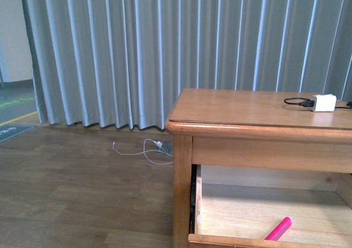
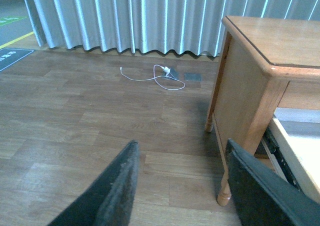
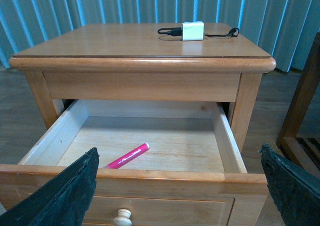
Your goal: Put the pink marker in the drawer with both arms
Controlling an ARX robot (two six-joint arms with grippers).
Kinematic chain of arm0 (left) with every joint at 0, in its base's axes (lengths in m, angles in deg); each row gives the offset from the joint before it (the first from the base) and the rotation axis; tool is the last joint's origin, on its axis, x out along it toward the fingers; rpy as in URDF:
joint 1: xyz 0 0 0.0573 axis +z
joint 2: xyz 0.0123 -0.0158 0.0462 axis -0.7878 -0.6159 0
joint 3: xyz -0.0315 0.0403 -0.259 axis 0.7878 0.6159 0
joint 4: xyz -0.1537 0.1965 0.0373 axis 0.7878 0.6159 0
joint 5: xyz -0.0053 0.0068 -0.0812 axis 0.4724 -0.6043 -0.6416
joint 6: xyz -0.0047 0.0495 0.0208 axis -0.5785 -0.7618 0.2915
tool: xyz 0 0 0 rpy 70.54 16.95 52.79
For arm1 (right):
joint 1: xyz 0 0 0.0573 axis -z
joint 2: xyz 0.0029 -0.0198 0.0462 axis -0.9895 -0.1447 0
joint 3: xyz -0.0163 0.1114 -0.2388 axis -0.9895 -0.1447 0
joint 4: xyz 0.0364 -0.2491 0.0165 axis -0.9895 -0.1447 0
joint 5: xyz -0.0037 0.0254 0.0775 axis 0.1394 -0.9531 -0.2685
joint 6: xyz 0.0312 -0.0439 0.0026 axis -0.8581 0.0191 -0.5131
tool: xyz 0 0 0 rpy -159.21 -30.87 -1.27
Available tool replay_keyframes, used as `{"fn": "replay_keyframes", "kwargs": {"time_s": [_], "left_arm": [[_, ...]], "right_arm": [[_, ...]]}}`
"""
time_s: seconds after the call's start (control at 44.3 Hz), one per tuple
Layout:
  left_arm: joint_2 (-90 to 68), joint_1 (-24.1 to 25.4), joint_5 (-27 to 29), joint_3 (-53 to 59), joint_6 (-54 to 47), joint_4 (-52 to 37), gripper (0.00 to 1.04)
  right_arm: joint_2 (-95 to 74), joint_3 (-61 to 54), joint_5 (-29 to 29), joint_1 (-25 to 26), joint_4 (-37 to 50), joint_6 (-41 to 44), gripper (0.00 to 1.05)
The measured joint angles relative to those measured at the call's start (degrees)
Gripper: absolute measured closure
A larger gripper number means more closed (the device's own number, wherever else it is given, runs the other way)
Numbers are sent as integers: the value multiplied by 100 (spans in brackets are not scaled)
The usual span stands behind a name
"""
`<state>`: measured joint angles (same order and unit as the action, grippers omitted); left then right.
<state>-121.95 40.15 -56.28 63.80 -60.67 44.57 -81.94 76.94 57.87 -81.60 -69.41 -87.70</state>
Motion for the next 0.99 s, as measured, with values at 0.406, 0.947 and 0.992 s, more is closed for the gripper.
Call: {"fn": "replay_keyframes", "kwargs": {"time_s": [0.406,0.947,0.992], "left_arm": [[1233,949,-1056,940,-61,299,101],[2433,1169,-1126,1381,-66,914,101],[2522,1169,-1137,1381,-66,970,101]], "right_arm": [[0,0,0,0,0,0,9],[0,0,0,0,0,0,9],[0,0,-2,0,-2,0,9]]}}
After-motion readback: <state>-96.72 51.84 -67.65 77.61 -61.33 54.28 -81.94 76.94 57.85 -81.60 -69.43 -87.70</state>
